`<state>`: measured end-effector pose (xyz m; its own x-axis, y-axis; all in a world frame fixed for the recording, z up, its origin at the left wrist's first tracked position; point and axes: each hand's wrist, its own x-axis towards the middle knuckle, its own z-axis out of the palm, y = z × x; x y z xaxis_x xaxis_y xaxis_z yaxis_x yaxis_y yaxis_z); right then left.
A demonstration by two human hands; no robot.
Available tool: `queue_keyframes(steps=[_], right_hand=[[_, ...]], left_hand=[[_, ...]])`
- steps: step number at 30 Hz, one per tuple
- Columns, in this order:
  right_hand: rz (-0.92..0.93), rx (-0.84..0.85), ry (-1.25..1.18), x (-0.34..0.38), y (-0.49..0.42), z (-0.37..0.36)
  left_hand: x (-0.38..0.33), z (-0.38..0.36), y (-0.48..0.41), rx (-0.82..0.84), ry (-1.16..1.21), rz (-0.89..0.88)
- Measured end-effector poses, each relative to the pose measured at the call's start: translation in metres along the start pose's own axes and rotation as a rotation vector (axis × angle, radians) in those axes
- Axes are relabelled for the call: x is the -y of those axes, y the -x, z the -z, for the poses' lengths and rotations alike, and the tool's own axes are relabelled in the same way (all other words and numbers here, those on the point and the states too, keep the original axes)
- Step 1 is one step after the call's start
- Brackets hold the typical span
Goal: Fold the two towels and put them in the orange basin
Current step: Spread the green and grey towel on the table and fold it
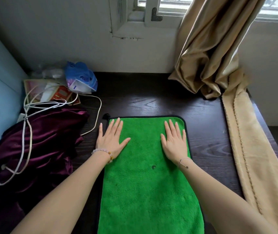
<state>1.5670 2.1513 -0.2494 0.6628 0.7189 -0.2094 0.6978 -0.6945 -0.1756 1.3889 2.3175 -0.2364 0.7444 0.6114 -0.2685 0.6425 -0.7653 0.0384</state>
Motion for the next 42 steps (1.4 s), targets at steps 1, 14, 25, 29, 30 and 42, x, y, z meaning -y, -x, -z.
queue_keyframes(steps=[1, 14, 25, 29, 30, 42], right_hand=[[0.012, 0.012, -0.009, -0.002, 0.001, 0.003], [-0.03, -0.003, -0.074, -0.008, 0.025, 0.019], [-0.053, 0.207, -0.042, -0.026, -0.015, 0.04], [0.031, 0.144, -0.035, -0.027, 0.021, 0.033], [0.069, 0.146, -0.025, -0.026, 0.038, 0.029], [0.195, 0.109, -0.106, -0.075, 0.225, -0.015]], left_hand=[[0.0, 0.003, 0.0, 0.024, -0.001, 0.0], [-0.034, 0.007, 0.045, 0.142, 0.108, -0.031], [-0.029, 0.007, 0.042, 0.206, 0.088, -0.036], [-0.033, 0.009, 0.063, 0.153, 0.135, -0.04], [-0.035, 0.007, 0.076, 0.145, 0.142, -0.063], [-0.022, -0.063, 0.246, 0.094, 0.077, -0.172]])
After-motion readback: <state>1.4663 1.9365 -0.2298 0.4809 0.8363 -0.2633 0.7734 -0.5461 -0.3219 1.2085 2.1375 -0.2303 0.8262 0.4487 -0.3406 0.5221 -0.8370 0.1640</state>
